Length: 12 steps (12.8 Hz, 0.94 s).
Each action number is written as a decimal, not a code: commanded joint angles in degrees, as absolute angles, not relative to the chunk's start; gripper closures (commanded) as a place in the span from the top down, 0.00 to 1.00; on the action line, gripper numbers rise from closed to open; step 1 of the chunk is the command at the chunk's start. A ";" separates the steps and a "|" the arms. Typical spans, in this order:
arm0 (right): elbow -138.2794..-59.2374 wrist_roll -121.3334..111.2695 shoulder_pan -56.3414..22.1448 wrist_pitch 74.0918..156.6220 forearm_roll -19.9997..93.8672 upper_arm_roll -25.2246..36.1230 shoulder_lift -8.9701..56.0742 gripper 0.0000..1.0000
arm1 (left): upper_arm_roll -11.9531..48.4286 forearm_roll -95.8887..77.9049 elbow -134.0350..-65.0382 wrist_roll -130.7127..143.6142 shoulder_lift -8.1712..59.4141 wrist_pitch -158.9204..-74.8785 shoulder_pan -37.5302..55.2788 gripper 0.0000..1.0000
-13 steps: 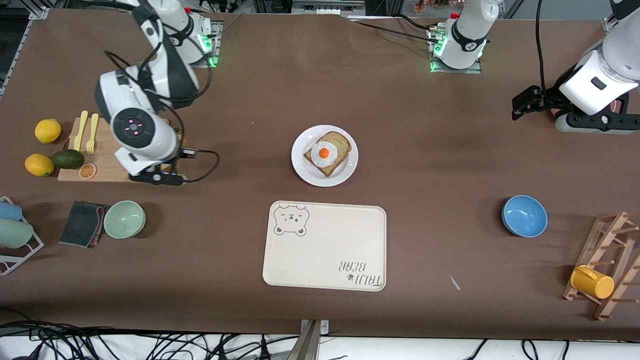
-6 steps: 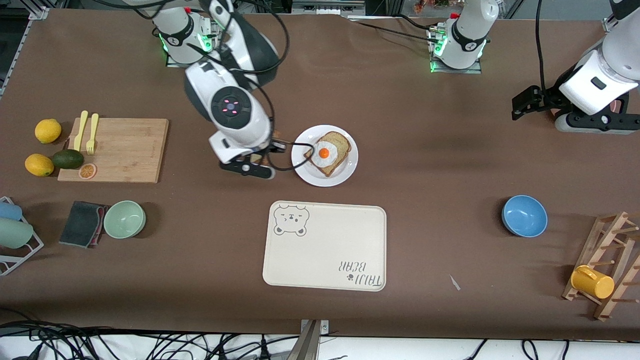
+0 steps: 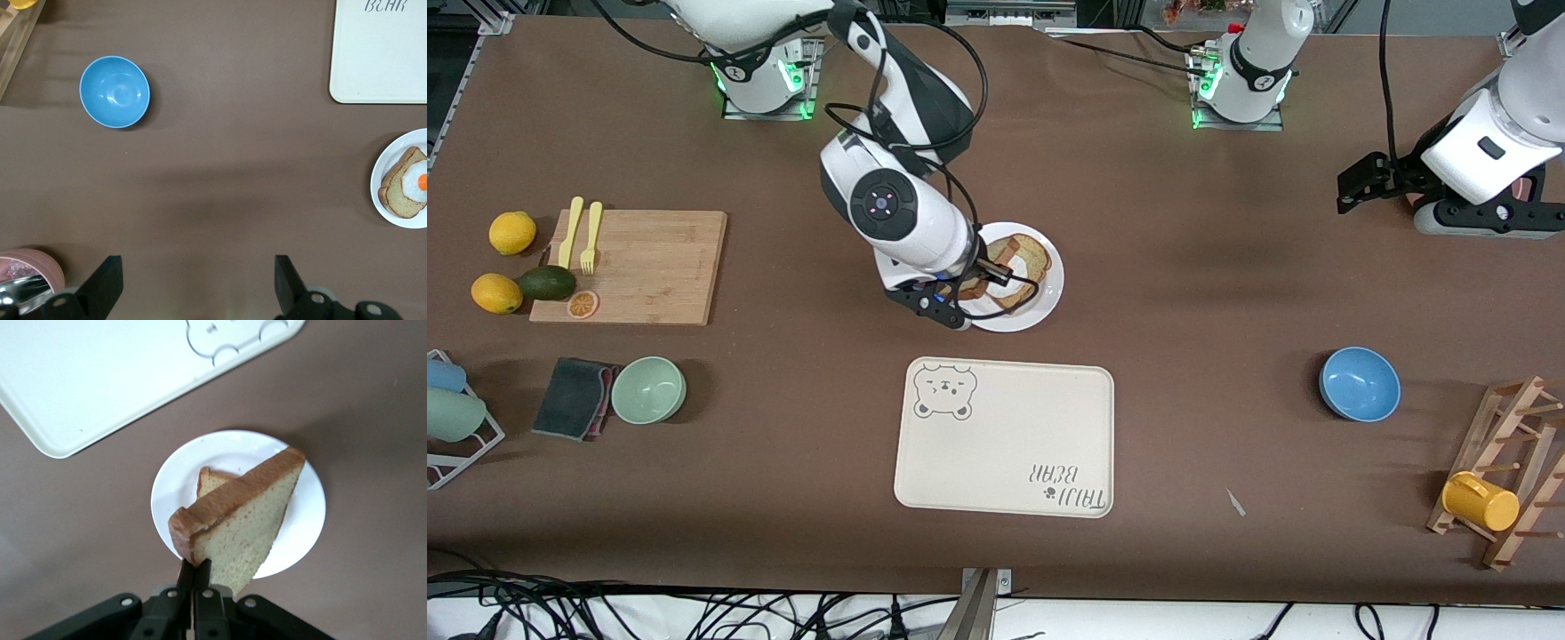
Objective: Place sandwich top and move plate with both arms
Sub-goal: 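Carry the bread slice with the right gripper over the egg plate, then lower the bread onto the egg and open the right gripper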
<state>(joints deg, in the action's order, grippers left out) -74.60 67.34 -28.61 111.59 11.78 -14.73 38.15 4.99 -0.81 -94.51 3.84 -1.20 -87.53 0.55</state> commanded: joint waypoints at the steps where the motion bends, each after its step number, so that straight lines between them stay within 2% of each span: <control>1: -72.42 71.36 -28.74 110.39 17.12 -14.94 39.72 0.00 | 5.19 -1.58 -93.08 3.87 -0.79 -86.31 0.35 1.00; 5: -72.69 74.62 -28.12 106.88 18.55 -14.77 41.04 0.00 | 5.10 -1.58 -93.08 3.78 -0.79 -86.22 0.35 1.00; 12: -72.77 74.88 -28.65 108.27 17.76 -14.68 46.40 0.00 | 5.01 -2.37 -93.08 3.69 -0.79 -86.04 0.26 1.00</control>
